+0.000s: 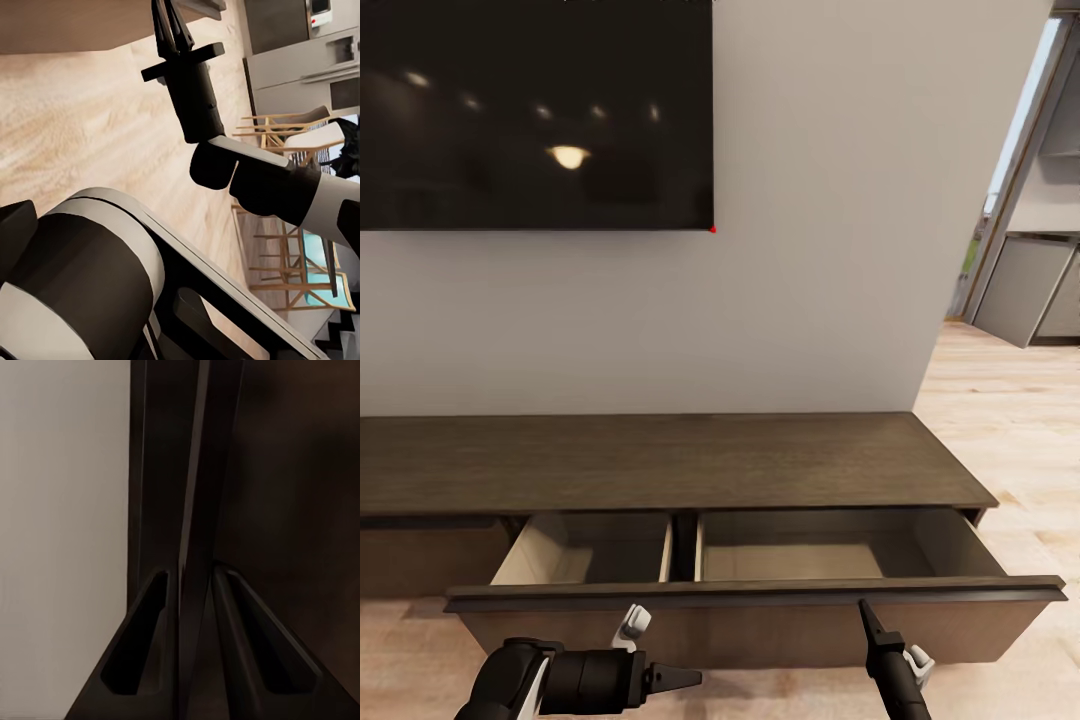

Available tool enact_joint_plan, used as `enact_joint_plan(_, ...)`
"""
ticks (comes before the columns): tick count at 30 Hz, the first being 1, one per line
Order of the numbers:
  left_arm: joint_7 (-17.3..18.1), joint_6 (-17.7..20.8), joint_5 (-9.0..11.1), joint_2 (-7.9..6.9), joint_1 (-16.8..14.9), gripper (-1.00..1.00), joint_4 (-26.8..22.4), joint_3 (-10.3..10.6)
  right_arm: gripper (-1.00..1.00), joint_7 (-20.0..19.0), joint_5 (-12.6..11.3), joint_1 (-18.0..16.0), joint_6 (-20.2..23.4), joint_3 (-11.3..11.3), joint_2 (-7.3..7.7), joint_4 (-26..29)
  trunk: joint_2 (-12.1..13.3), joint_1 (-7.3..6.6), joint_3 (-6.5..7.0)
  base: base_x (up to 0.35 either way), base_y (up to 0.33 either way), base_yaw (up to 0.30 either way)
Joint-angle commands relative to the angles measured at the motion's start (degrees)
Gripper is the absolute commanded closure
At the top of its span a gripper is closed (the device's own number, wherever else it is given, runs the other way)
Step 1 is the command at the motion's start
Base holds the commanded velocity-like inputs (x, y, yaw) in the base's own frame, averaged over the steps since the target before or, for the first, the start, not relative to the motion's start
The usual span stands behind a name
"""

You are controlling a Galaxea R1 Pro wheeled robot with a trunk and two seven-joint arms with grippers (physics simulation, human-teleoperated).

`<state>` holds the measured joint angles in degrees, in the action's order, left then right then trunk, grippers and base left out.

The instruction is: Place each of the two pumpkins and all three candles from the living room inside a cabinet in the living room (use any cabinet), then make sure every cabinet is closed, and position the cauldron so it is next to a table in the living room.

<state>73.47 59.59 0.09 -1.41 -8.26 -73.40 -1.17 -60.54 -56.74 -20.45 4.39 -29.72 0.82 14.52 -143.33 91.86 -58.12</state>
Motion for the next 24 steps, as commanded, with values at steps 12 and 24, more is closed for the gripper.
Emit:
enact_joint_plan(12, 0.0, 0.0, 0.0, 0.0, 0.0, -1.0, 0.0, 0.0, 1.0, -1.1, 0.0, 0.0, 0.1, 0.9, -0.02, 0.1, 0.0, -0.01, 0.01, -0.114, 0.0, 0.0)
enact_joint_plan(24, 0.0, 0.0, 0.0, 0.0, 0.0, -1.0, 0.0, 0.0, 1.0, -1.1, 0.0, 0.0, 0.2, 0.9, -0.01, 0.1, 0.0, -0.01, 0.01, -0.075, 0.0, 0.0)
